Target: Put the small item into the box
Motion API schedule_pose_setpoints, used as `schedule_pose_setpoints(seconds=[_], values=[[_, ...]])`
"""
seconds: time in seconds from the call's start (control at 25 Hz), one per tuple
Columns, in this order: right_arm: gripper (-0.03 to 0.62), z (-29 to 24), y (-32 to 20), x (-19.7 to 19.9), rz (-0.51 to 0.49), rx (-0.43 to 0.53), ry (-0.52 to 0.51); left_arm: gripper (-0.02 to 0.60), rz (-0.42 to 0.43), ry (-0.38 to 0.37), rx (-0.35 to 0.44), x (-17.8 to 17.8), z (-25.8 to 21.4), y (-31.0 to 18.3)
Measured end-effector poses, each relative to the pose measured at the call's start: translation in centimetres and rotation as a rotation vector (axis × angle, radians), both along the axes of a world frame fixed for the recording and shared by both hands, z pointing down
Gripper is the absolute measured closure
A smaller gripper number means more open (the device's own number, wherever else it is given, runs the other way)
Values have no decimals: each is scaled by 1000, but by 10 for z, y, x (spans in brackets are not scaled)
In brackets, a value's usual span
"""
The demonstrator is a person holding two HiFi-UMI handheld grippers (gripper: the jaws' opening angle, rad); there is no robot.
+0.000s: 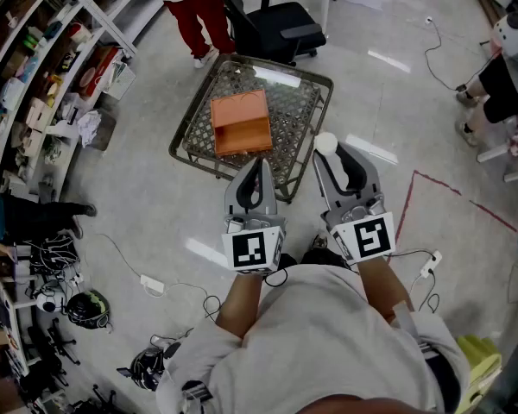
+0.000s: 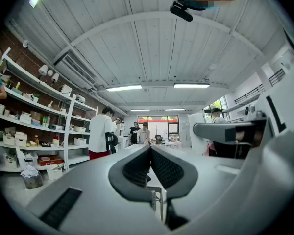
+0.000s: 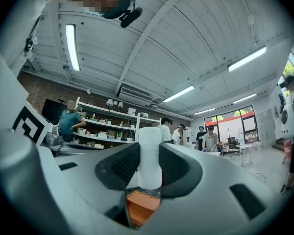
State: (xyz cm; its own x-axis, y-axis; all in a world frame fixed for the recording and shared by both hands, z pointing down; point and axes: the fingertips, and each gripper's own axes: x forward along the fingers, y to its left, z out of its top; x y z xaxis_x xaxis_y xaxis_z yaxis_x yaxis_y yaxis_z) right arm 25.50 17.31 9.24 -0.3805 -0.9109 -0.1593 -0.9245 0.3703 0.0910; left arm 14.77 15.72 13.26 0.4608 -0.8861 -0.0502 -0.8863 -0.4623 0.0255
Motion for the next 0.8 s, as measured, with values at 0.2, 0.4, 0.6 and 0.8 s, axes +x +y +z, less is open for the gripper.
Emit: schedule_pose_setpoints(seconds=[0.2,0.4,0.6,0.8], values=[[474,-4,4,-7,-17,7,-28,574,-5,4,-19,-7,1,3],[474,-5,7,-17,-48,9,-17,574,-15,4,-22,-11,2,7],[474,-2,9,-33,-84,9,-5,574,-41,8,-21,-25,5,11],[474,0,10,-61,-137,5,5,574,-86,12,-28,-52,7,16]])
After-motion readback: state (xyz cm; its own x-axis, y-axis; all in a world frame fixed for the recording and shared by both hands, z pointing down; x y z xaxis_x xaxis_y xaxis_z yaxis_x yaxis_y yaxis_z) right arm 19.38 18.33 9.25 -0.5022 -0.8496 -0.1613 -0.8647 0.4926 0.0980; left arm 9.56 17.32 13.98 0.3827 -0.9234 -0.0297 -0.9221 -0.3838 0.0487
